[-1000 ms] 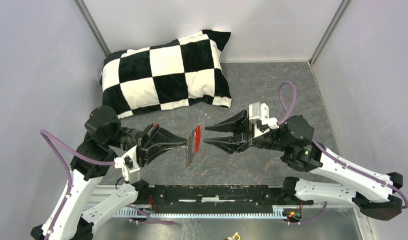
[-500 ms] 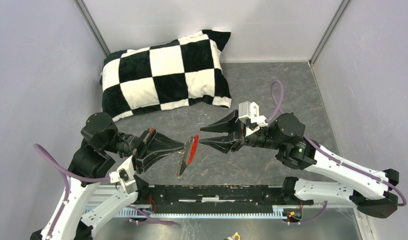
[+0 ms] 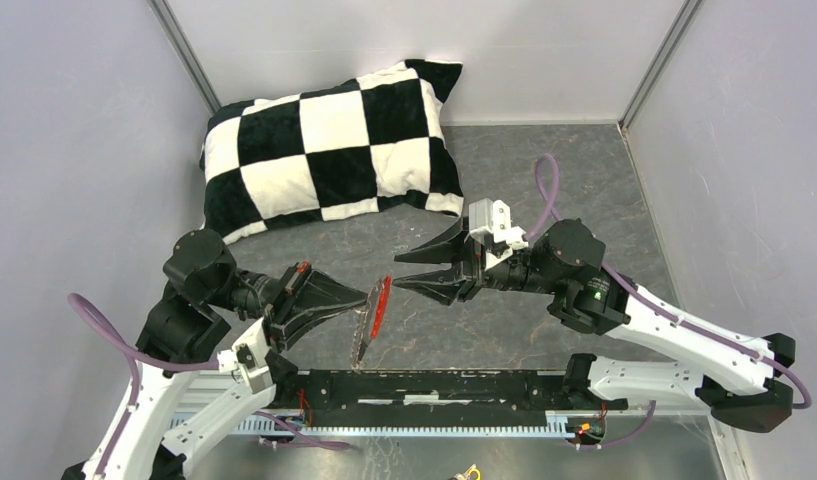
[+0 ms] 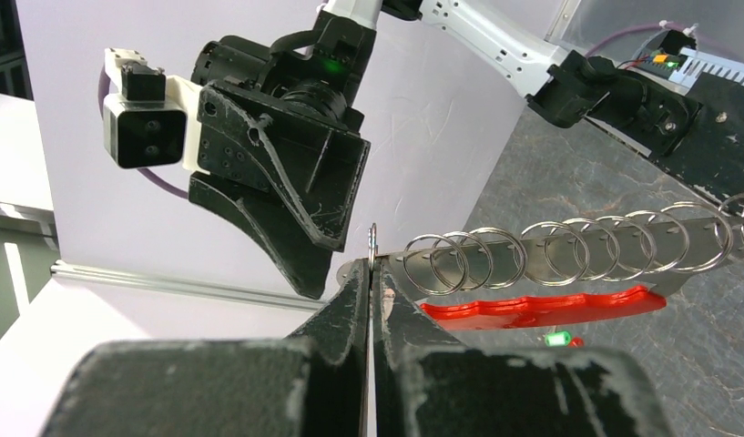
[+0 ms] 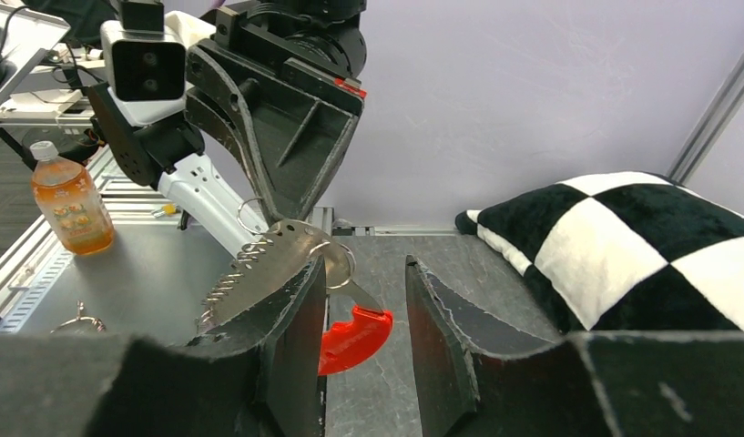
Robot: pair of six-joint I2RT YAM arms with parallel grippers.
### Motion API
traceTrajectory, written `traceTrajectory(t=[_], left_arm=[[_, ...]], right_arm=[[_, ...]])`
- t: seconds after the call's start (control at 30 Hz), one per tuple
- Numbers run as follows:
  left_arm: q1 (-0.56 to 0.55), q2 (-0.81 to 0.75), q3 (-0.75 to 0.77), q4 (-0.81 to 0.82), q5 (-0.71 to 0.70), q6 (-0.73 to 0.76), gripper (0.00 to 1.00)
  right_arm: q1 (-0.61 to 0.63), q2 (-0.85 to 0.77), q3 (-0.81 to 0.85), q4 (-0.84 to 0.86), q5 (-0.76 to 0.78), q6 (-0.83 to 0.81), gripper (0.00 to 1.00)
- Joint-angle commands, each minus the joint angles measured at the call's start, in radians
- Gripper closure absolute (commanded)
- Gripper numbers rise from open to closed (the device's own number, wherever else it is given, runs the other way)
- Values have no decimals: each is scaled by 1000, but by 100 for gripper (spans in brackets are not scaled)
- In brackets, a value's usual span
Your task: Put the keys on the keyring
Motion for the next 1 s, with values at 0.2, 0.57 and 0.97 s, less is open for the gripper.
traceTrajectory(t=[0.2,0.57,0.97], left_arm=[[0,47,31,8,-8,-212,98],[-1,95,69,7,-42,-409,98],[0,147,83,-24,-105,-529,98]], right_arm=[[-3,19,113,-69,-89,-45,56],[-3,71,167,-113,-205,-67,56],[-2,94,193,-195,-143,-103,63]])
